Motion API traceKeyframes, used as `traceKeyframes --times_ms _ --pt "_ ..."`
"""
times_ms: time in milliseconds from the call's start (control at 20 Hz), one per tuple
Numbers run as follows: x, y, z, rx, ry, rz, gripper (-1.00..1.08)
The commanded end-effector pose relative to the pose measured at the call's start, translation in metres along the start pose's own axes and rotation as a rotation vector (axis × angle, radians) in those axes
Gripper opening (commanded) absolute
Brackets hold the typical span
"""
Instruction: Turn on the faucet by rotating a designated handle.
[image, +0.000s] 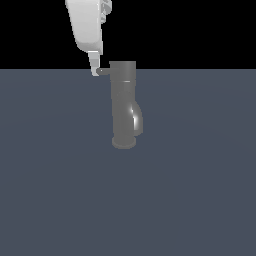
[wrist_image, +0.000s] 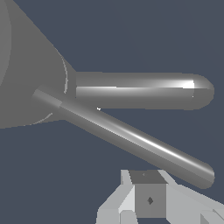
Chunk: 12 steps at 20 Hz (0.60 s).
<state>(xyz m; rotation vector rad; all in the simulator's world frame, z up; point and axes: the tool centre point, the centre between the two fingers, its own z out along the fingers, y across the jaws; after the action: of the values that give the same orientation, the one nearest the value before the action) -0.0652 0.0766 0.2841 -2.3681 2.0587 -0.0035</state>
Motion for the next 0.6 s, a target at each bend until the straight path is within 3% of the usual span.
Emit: traceKeyframes --times_ms 0,300,400,550 --pt "0.014 0.009 0.000 -0.004 0.001 0.012 -1.00" --pt "0.032 0.026 0.000 -0.004 0.001 0.012 -1.00" --pt "0.024 0.022 0.000 -0.002 0.001 0.002 -1.00" --pt "0.042 0.022 0.000 -0.003 0.001 0.003 -1.00"
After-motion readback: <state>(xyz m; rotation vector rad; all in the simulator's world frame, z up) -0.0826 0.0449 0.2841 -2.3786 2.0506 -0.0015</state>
